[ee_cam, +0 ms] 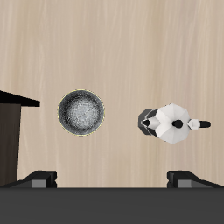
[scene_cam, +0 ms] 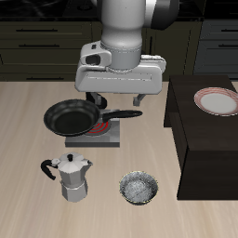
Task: Place the bowl on the plate
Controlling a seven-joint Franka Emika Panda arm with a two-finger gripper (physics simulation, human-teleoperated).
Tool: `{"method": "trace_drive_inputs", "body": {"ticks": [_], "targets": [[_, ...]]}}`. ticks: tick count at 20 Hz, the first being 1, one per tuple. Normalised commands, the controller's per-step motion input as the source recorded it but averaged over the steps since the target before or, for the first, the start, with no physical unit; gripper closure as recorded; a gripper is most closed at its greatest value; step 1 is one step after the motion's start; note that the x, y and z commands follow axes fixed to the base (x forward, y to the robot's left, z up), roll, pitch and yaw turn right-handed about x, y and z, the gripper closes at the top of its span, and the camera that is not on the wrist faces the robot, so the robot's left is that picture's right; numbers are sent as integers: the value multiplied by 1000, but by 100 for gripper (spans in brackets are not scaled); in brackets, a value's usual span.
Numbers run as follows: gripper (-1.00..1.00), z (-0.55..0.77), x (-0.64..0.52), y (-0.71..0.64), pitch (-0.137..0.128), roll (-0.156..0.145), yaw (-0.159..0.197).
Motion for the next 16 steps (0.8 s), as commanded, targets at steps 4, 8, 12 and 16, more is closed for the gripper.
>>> {"method": "trace_drive_inputs", "body": {"ticks": [4, 8, 12, 16], "targets": [[-100, 38, 73, 166, -6, 26, 11], [-100, 52, 64, 75, -17, -2, -4], [-100, 60, 53, 29, -22, 8, 13], [-100, 21, 123, -35, -6, -13, 8]]}}
